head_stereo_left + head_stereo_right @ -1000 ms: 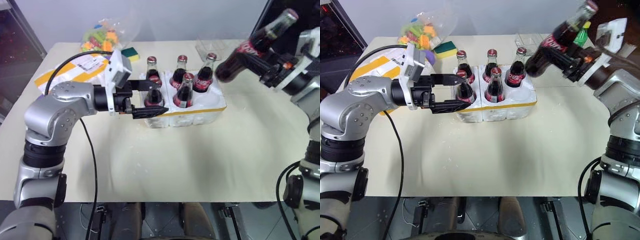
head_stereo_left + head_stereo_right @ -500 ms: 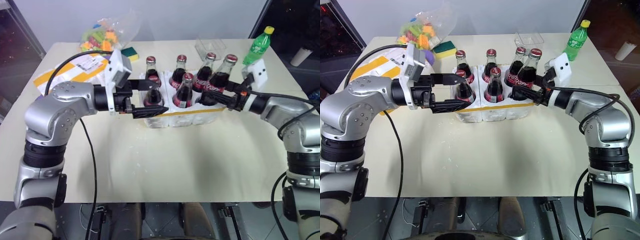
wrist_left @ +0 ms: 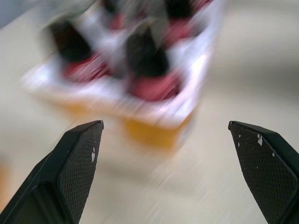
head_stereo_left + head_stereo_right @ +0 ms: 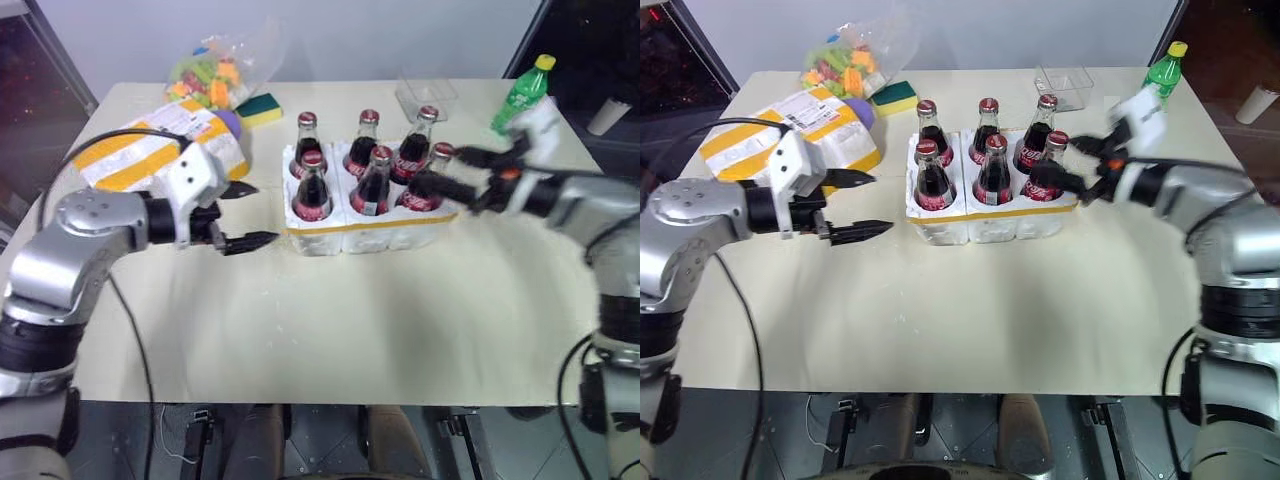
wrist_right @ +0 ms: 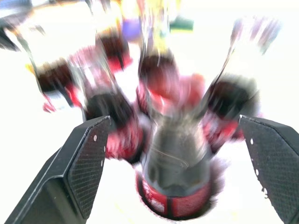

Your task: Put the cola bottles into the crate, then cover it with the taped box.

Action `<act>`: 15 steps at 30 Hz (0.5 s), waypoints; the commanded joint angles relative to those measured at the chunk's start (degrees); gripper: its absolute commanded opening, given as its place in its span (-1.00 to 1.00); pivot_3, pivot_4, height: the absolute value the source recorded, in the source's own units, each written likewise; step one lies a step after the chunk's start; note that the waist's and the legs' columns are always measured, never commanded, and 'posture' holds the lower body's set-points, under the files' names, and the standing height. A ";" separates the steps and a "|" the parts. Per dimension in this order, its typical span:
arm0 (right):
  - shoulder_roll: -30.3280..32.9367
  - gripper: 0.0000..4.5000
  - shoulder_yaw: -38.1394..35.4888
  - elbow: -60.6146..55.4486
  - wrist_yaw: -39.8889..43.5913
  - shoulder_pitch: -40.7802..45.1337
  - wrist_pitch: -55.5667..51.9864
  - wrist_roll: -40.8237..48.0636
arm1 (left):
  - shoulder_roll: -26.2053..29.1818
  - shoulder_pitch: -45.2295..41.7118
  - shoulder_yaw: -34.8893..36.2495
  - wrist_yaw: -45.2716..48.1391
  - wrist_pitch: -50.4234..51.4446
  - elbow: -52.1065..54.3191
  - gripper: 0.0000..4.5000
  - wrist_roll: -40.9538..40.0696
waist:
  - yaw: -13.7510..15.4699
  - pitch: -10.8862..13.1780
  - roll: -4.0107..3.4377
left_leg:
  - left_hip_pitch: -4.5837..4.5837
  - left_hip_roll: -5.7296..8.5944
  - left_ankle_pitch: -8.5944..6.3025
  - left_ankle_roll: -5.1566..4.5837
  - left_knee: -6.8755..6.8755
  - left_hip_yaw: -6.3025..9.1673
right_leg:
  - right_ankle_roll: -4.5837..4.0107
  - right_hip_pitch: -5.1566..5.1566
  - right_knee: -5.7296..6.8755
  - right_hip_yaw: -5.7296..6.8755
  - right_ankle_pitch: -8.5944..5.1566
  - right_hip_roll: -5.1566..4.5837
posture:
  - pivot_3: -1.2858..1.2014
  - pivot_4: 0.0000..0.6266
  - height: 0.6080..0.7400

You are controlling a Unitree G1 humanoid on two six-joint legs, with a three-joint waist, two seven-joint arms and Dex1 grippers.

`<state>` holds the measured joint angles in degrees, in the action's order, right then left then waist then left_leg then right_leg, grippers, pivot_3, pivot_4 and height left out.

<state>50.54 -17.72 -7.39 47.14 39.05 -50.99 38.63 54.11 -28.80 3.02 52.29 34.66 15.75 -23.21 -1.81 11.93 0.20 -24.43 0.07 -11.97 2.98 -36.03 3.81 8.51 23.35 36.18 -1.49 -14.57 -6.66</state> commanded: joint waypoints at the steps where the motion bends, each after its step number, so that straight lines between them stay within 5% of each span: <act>1: 8.30 0.99 -11.11 -5.61 5.12 -2.32 -6.48 8.02 | 7.56 5.49 7.59 -7.53 -7.23 -6.10 1.00 12.48 | 0.02 -0.01 0.01 | 0.02 0.00 0.00 0.00 0.02 0.00 | -0.01 0.00 0.00 0.00 0.00 0.00 | 0.03 -0.52 0.98; 6: 11.99 0.99 -16.73 -13.62 8.62 -10.88 -9.28 14.17 | 12.19 11.64 5.36 -19.20 -17.50 -20.83 1.00 27.44 | -0.38 -0.06 0.03 | 0.21 -0.04 -0.03 -0.03 0.08 -0.06 | -0.05 -0.13 -0.02 0.00 -0.03 0.00 | 0.03 -0.52 0.98; 15: 11.33 0.99 -19.89 -19.53 5.71 -17.45 -9.28 20.39 | 6.89 4.04 -4.78 -28.41 -30.33 -44.30 1.00 39.84 | 1.04 -0.12 0.16 | 0.12 -0.04 -0.02 -0.02 -0.07 -0.13 | -0.02 -0.08 -0.02 -0.01 0.00 -0.05 | 0.03 -0.52 0.98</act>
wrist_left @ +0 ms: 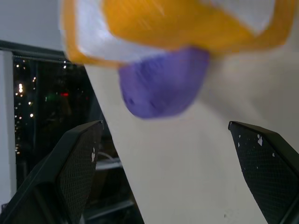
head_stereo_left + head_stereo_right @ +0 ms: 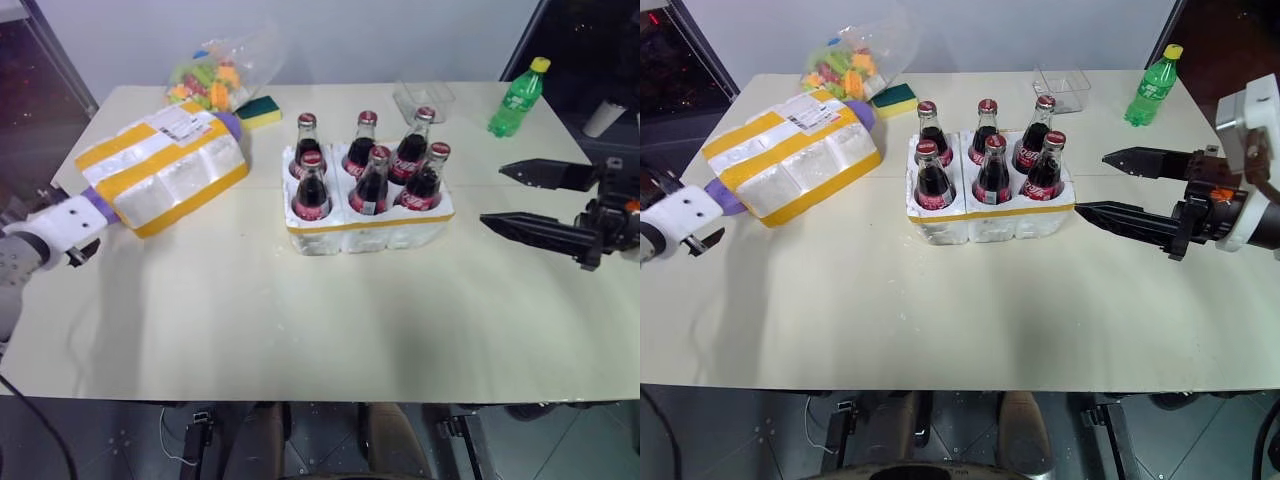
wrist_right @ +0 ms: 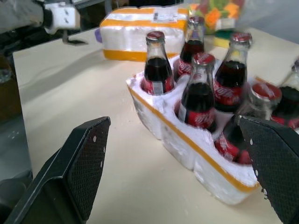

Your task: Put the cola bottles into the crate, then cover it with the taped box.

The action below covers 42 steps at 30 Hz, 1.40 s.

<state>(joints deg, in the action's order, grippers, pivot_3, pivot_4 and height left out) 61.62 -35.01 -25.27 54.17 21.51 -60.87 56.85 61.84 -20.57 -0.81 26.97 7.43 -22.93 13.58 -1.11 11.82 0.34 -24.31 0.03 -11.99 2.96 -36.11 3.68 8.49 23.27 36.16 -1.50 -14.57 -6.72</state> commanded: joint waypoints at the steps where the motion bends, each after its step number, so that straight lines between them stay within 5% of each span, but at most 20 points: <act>1: 0.35 0.99 -2.93 -1.80 -1.91 -0.01 0.49 2.87 | -1.96 -6.27 -1.97 -4.10 -4.33 -8.96 1.00 3.94 | 0.58 -0.01 0.03 | -0.01 0.00 0.00 0.00 -0.01 0.00 | 0.01 0.00 0.01 0.01 0.00 0.00 | 0.03 -0.52 0.98; 10: 1.07 0.99 -4.82 -3.61 -4.82 -2.42 0.33 8.21 | -9.88 -22.52 -9.22 -13.00 -17.38 -34.11 1.00 10.70 | 0.54 -0.11 0.24 | -0.08 0.01 0.00 0.00 -0.02 0.03 | 0.06 0.01 0.04 0.05 0.03 0.00 | 0.03 -0.52 0.98; 18: 1.64 0.99 -5.38 -3.43 -6.55 -3.75 1.28 8.88 | -12.10 -27.44 -12.50 -15.52 -20.50 -44.74 1.00 13.41 | 0.40 -0.13 0.27 | -0.05 0.01 0.00 0.00 -0.03 0.02 | 0.08 0.01 0.07 0.04 0.04 0.00 | 0.03 -0.52 0.98; 21: 2.11 1.00 -6.26 -3.38 -7.09 -4.34 1.17 8.73 | -12.29 -28.04 -12.06 -15.03 -20.37 -46.05 0.62 12.90 | 0.28 -0.13 0.28 | -0.05 0.02 0.00 0.00 -0.04 0.02 | 0.08 0.00 0.06 0.04 0.04 -0.01 | 0.03 -0.52 0.98; 28: 3.34 1.00 -8.23 -3.19 -6.55 -8.32 0.23 8.06 | -11.66 -30.84 -13.10 -15.76 -20.60 -45.81 -0.80 14.37 | 0.60 -0.19 0.32 | -0.04 0.02 0.00 0.00 -0.06 0.02 | 0.08 -0.03 0.08 0.04 0.04 -0.01 | 0.03 -0.52 0.98; 34: 5.02 1.00 -8.64 -4.12 -4.29 -11.54 2.55 4.77 | -9.06 -34.98 -10.85 -11.42 -23.99 -38.52 -0.80 12.68 | 0.66 -0.19 0.39 | -0.07 0.02 0.01 0.01 -0.07 0.03 | 0.08 -0.03 0.07 0.05 0.04 -0.01 | 0.03 -0.52 0.98; 42: 5.34 1.00 -5.93 -3.11 -1.58 -12.76 6.49 0.57 | -7.88 -38.78 -4.68 3.69 -17.84 -11.22 -0.80 4.18 | 0.48 -0.18 0.54 | -0.14 0.02 0.01 0.01 -0.07 0.04 | 0.09 0.01 0.02 0.05 0.05 -0.01 | 0.03 -0.52 0.98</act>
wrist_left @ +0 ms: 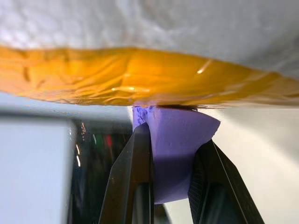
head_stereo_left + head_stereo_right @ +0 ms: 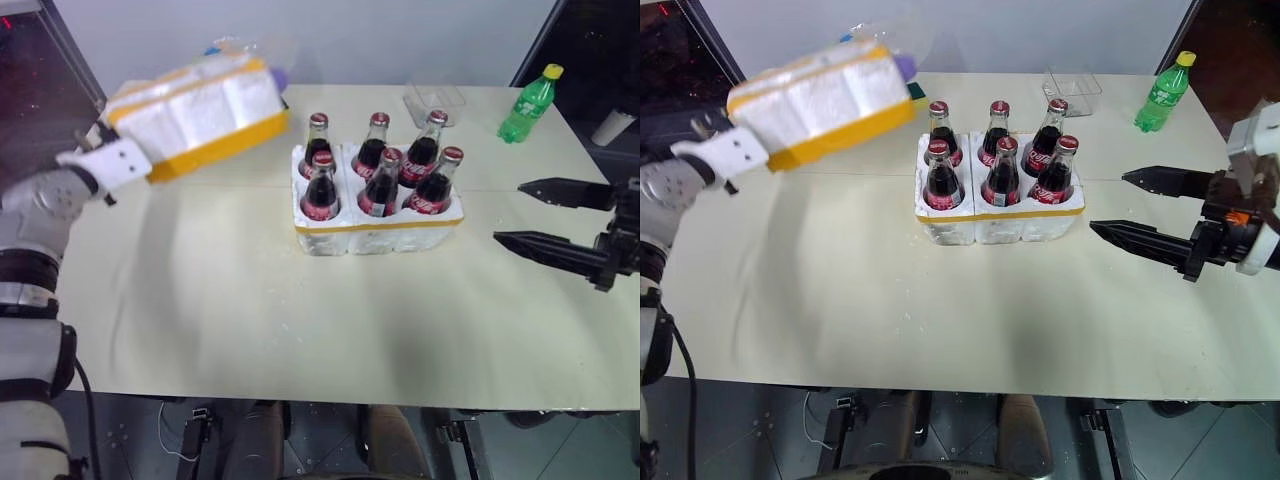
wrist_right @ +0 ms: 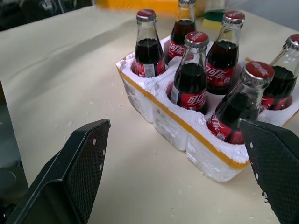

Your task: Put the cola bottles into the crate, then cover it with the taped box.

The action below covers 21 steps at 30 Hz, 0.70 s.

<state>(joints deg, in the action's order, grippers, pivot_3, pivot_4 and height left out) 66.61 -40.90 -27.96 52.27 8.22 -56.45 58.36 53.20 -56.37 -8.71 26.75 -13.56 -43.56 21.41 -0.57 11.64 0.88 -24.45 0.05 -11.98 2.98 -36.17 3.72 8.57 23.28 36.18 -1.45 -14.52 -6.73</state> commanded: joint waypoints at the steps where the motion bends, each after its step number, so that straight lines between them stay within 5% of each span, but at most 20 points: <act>1: 0.06 1.00 0.45 -0.41 0.17 0.77 2.47 -1.10 | 0.16 -3.45 3.39 5.44 4.87 12.32 -0.80 -4.32 | -0.09 0.00 0.00 | 0.01 0.00 0.00 0.00 0.01 0.00 | 0.00 0.00 0.00 0.00 0.00 0.00 | 0.03 -0.52 0.98; 11: -3.07 1.00 3.52 -0.90 -2.41 1.61 5.54 -1.81 | -5.18 -1.93 -1.27 22.64 24.63 45.22 -0.80 -6.59 | -0.42 0.00 -0.01 | 0.04 0.00 0.00 -0.01 0.01 0.00 | 0.00 -0.01 0.04 -0.02 -0.01 0.03 | 0.03 -0.52 0.98; 21: -5.12 1.00 3.77 -0.55 -5.81 2.96 5.37 -0.10 | -3.05 1.46 -7.55 27.80 25.24 53.64 -0.80 1.76 | -0.24 0.00 -0.01 | 0.06 0.00 0.01 -0.01 -0.04 0.03 | 0.00 -0.05 0.04 -0.02 -0.01 0.04 | 0.03 -0.52 0.98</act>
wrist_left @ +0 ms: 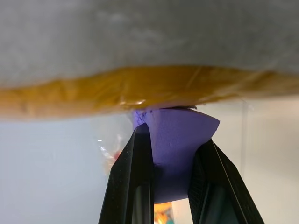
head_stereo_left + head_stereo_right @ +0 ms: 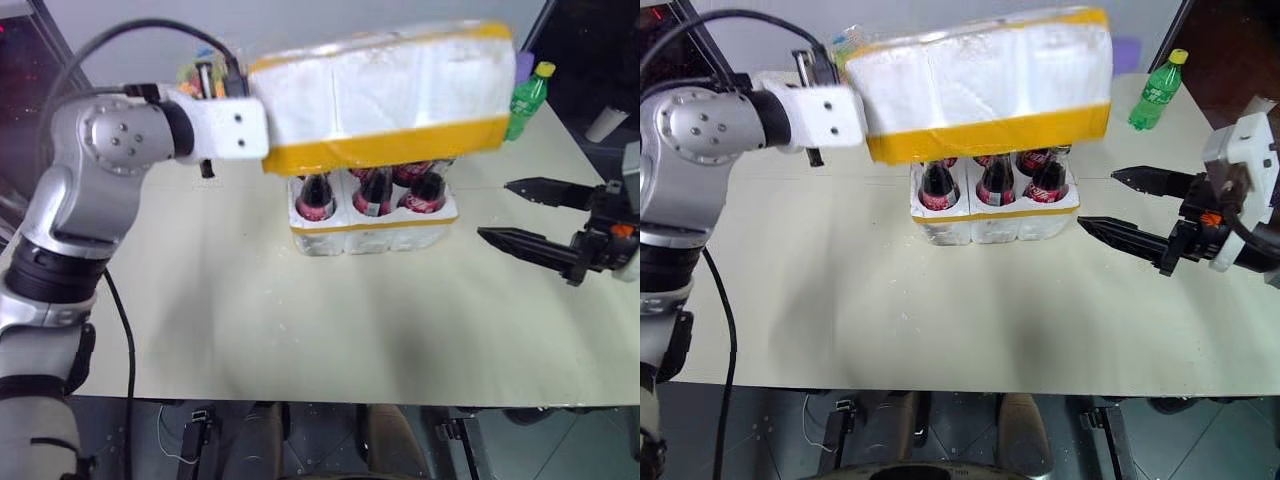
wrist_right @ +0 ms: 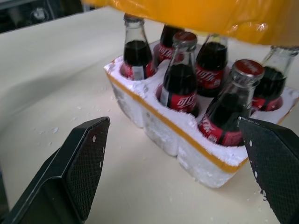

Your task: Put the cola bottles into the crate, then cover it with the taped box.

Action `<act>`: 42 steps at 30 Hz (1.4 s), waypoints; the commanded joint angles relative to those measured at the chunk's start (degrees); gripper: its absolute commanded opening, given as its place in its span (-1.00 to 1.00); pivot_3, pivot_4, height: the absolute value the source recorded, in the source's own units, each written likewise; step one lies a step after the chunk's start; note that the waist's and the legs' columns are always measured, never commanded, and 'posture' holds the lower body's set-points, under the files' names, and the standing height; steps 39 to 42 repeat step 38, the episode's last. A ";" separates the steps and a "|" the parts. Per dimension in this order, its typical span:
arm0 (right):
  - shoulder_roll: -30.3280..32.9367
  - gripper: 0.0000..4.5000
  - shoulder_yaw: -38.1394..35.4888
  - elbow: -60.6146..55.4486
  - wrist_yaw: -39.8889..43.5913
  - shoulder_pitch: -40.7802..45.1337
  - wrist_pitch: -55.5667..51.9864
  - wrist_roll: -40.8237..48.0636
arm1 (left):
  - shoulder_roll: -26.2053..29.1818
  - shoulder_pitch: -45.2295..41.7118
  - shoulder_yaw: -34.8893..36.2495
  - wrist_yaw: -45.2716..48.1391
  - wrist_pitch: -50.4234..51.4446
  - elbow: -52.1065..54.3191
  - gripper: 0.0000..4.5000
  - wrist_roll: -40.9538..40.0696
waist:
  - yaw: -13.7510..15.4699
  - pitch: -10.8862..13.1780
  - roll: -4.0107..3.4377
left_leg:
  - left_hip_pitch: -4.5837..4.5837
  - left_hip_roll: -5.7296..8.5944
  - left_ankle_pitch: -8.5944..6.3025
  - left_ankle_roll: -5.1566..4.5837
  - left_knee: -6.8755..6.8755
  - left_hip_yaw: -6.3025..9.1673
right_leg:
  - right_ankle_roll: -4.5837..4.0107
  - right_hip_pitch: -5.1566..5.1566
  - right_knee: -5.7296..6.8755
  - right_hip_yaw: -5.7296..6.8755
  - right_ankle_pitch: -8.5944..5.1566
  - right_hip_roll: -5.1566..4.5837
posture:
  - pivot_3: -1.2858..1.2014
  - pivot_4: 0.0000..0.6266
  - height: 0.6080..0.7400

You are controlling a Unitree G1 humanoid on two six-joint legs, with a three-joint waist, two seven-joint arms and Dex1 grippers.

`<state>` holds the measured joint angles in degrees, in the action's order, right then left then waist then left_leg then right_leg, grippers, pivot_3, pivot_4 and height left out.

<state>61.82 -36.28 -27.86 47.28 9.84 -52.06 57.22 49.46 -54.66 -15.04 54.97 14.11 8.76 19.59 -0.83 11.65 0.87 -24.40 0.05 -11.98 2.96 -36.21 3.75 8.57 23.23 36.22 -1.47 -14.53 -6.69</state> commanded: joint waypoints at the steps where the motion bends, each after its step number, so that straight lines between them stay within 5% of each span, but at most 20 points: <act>1: -0.61 1.00 -0.66 -0.72 -1.13 1.57 1.08 1.21 | 0.23 -0.30 -1.91 -1.19 -3.50 0.91 -0.80 4.98 | 0.05 0.00 0.00 | 0.00 0.00 0.00 0.00 -0.02 0.00 | 0.00 -0.02 -0.01 0.00 0.00 0.00 | 0.03 -0.52 0.98; 10: -2.59 1.00 1.29 -0.70 -3.20 3.41 1.49 1.42 | -0.14 -0.75 -2.57 -3.39 -10.61 -1.31 0.99 10.26 | 0.08 0.00 0.00 | -0.01 0.00 0.00 0.00 -0.02 0.01 | 0.00 -0.03 -0.02 0.00 0.00 0.00 | 0.03 -0.52 0.98; 17: -2.78 1.00 1.40 -0.69 -3.39 3.22 1.51 1.23 | -1.59 4.54 1.79 0.39 -2.85 5.02 0.99 5.56 | 0.05 0.00 0.00 | -0.01 0.00 0.00 0.00 -0.02 0.02 | 0.00 -0.03 0.00 0.00 0.00 0.00 | 0.03 -0.52 0.98; 25: -0.77 1.00 -4.80 -0.99 1.55 -5.42 1.76 -2.73 | 2.58 22.44 20.49 17.57 20.32 13.24 0.99 -23.03 | -0.13 0.00 -0.03 | 0.07 -0.02 0.00 -0.02 0.05 0.05 | -0.03 -0.01 0.09 0.01 -0.02 0.02 | 0.03 -0.52 0.98; 30: 1.08 1.00 -7.27 2.76 6.35 -7.89 2.50 -4.66 | 3.30 16.87 33.08 25.40 41.81 2.41 0.99 -46.80 | 0.25 0.01 0.00 | 0.05 -0.02 0.00 -0.01 -0.17 0.07 | -0.05 -0.16 0.03 0.04 -0.03 0.02 | 0.03 -0.52 0.98; 35: 3.26 1.00 -4.57 8.38 8.91 -4.85 3.94 -6.02 | 8.59 12.07 28.86 30.84 42.40 -9.20 0.99 -51.33 | -0.23 0.00 0.01 | 0.32 -0.02 -0.01 -0.01 -0.16 0.03 | -0.20 -0.42 -0.05 0.03 -0.12 0.01 | 0.03 -0.52 0.98; 42: 3.44 1.00 -2.06 9.95 9.85 -3.50 5.11 -7.33 | 10.42 12.48 23.74 32.35 38.12 -11.22 0.99 -49.36 | -0.23 0.00 0.00 | 0.47 -0.03 -0.01 -0.01 0.01 0.04 | -0.21 -0.46 -0.04 0.03 -0.12 0.02 | 0.03 -0.52 0.98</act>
